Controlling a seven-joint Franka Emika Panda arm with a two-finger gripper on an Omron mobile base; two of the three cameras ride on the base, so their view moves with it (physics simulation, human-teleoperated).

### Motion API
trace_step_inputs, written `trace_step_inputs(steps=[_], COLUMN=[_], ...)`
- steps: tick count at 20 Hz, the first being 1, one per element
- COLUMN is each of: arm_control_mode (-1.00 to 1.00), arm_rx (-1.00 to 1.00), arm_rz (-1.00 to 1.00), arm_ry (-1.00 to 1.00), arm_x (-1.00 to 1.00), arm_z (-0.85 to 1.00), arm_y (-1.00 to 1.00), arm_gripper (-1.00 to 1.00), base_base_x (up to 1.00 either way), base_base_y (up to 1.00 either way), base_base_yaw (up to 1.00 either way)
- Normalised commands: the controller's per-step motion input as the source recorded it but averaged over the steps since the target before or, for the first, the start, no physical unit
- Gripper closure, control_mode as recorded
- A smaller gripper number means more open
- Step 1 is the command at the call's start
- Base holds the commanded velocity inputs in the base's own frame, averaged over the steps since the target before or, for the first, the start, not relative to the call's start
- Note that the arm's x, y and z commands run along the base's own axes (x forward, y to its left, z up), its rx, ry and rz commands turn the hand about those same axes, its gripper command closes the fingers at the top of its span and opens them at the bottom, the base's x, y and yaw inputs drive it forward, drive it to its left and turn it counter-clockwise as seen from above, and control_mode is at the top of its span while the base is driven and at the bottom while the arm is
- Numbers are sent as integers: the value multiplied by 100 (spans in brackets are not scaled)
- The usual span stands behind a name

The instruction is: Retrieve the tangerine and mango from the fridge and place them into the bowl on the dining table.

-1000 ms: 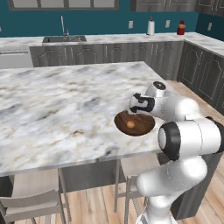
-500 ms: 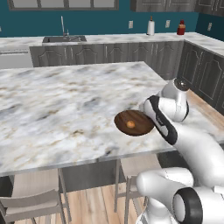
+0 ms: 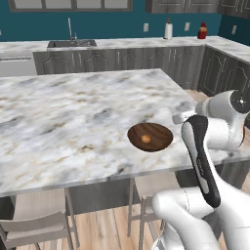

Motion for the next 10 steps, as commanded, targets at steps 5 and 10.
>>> trace_step_inputs(steps=[5, 10], arm_control_mode=[-100, -100], arm_rx=[-5, -5], arm_rz=[3, 3], arm_ry=[-2, 0], arm_x=[-100, -99], arm_z=[47, 15], arm_y=[0, 0], arm_gripper=[-100, -100], base_base_x=[0, 0], base_base_y=[0, 0], base_base_yaw=[0, 0])
